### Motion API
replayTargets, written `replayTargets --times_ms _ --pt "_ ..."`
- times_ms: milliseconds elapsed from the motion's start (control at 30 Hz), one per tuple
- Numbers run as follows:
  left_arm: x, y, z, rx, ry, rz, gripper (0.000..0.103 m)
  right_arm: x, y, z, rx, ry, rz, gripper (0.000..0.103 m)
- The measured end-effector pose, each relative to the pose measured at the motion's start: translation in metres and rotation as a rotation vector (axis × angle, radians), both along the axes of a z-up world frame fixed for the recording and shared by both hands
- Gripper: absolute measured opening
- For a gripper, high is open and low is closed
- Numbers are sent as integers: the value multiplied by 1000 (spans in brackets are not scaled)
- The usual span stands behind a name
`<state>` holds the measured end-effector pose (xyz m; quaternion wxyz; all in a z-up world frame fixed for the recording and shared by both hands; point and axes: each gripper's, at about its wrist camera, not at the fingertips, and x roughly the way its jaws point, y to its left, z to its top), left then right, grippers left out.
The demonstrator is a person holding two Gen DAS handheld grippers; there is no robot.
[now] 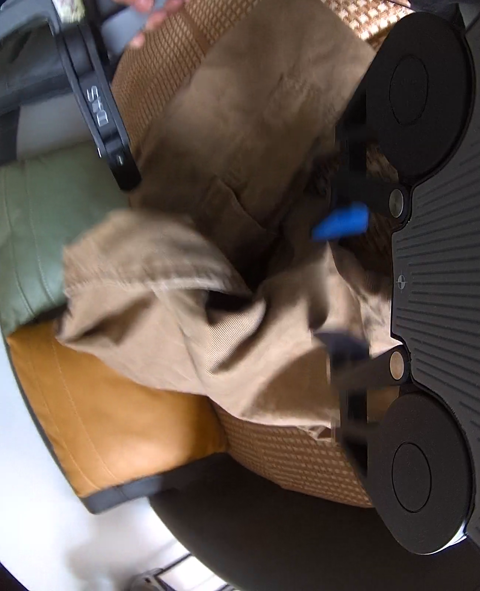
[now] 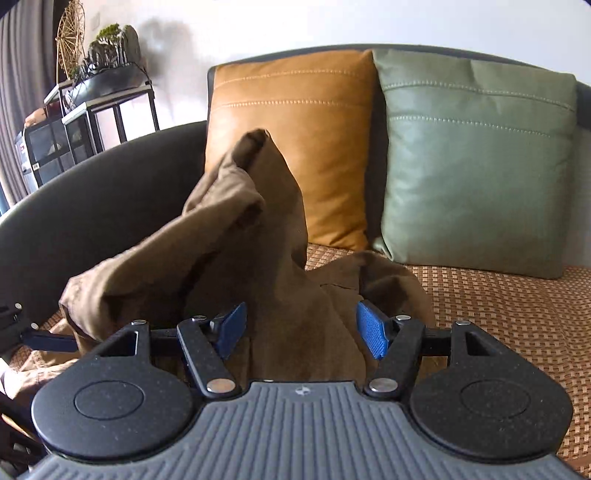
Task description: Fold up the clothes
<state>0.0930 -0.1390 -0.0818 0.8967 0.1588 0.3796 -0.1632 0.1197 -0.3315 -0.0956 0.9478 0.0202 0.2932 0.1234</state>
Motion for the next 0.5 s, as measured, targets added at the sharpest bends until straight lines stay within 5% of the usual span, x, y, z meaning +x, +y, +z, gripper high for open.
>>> replayTargets --times_ms 67,233,500 --pt "13 29 9 -120 20 119 7 4 1 -2 -6 4 1 70" --pt "25 115 41 -262 -88 408 2 11 6 1 -25 -8 26 71" --pt "9 165 32 -226 -126 511 0 55 31 13 -50 -65 73 79"
